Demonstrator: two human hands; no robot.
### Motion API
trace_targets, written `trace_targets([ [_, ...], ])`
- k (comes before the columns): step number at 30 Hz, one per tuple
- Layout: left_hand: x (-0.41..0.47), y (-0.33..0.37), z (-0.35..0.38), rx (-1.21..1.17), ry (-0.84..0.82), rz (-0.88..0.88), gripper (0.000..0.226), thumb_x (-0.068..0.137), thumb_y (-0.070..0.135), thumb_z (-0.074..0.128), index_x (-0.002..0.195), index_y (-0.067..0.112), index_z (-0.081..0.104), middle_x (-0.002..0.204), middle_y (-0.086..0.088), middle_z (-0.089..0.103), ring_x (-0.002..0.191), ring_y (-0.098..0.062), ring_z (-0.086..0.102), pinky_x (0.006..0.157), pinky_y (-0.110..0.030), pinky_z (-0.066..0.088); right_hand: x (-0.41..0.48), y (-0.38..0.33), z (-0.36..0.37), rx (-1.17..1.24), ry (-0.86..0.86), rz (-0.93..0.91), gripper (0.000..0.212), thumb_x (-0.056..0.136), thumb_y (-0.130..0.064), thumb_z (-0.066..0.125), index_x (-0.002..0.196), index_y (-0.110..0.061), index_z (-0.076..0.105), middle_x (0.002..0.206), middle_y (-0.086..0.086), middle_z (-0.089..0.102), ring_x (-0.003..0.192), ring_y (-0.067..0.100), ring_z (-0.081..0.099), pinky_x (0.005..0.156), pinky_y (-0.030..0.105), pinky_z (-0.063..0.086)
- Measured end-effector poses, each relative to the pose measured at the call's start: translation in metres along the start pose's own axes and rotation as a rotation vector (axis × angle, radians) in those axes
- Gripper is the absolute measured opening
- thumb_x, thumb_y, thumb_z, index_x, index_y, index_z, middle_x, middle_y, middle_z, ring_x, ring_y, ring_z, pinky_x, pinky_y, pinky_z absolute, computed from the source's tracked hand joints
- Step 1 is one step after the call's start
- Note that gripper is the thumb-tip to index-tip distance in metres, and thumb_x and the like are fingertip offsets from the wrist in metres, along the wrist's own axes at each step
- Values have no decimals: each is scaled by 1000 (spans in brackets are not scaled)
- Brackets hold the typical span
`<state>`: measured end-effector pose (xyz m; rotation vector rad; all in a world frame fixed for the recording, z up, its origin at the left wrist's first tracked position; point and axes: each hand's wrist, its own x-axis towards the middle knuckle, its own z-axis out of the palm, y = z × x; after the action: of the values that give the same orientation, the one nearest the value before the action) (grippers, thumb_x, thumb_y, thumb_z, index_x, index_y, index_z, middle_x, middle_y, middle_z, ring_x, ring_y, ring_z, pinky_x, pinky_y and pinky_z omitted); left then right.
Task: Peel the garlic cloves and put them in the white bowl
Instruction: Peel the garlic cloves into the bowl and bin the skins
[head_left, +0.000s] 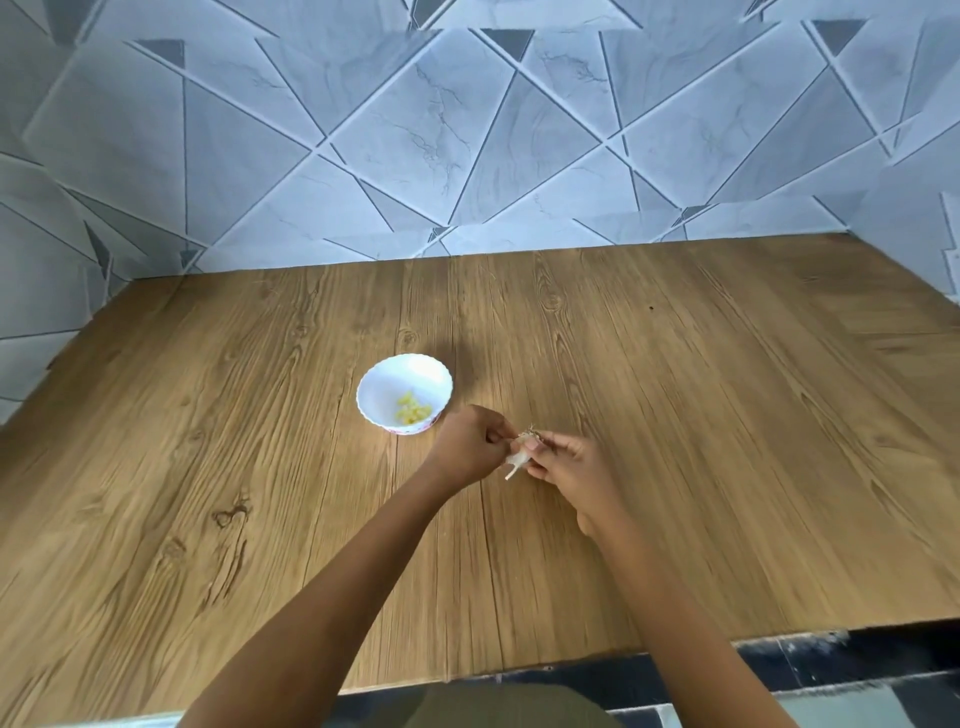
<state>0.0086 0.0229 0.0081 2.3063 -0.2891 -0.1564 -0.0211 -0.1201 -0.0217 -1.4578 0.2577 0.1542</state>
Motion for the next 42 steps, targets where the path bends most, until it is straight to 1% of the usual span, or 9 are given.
trace_targets([
  [4,-1,3,-4,11,44,-36,13,85,4,59,88,6,71,77,-7,68,71,-17,63,69,-26,51,3,-7,2,-20,-15,53,18,91,-10,60,106,-2,65,85,3,68,72,6,65,68,17,56],
  [9,-8,2,-23,-414,21,-237,6,90,7,61,92,5,67,76,-8,64,69,-17,66,71,-28,57,5,-18,-10,-59,-84,49,20,95,-16,53,87,-7,69,74,7,64,67,14,59,70,25,53],
  [19,-38,-11,-21,-509,133,-280,10,85,10,69,93,6,72,75,-2,64,68,-10,60,69,-24,54,46,-4,3,-843,107,-364,36,86,-32,63,61,-8,55,51,0,48,50,19,47,48,28,31],
  [29,-78,-19,-20,-597,168,-332,10,84,4,68,93,5,72,75,-10,66,67,-15,59,65,-22,50,5,15,1,-835,328,-759,19,85,-23,63,90,-5,65,78,7,64,60,22,61,51,23,38],
  [32,-86,-24,-23,-564,102,-338,11,83,0,68,88,8,72,75,-6,68,63,-9,58,62,-15,48,-28,26,5,-824,62,-859,25,86,-30,47,89,-12,64,80,-4,60,59,14,56,47,28,47],
  [35,-92,-31,-29,-519,18,-339,9,83,0,68,89,5,72,82,-8,70,70,-10,63,65,-15,51,-50,42,12,-996,-51,-743,40,90,-38,37,113,-17,62,109,-3,63,93,16,62,75,36,56],
  [38,-92,-37,-36,-461,-71,-322,8,80,-2,71,86,3,71,76,-6,71,73,-12,68,69,-22,56,-61,48,18,-1219,-77,-574,71,89,-53,11,144,-15,36,153,2,30,143,18,21,115,33,15],
  [40,-92,-36,-38,-449,-148,-334,8,78,0,72,86,2,70,75,-7,72,70,-11,69,67,-21,56,-65,47,20,-1290,-125,-501,81,83,-57,-4,150,-18,17,158,-2,6,142,9,-6,112,26,-7],
  [42,-91,-36,-37,-377,-204,-348,7,79,2,73,86,1,71,76,-11,71,66,-9,68,64,-19,55,-67,46,21,-1303,-117,-489,81,83,-58,-4,150,-19,16,159,-1,6,144,10,-4,111,24,-10],
])
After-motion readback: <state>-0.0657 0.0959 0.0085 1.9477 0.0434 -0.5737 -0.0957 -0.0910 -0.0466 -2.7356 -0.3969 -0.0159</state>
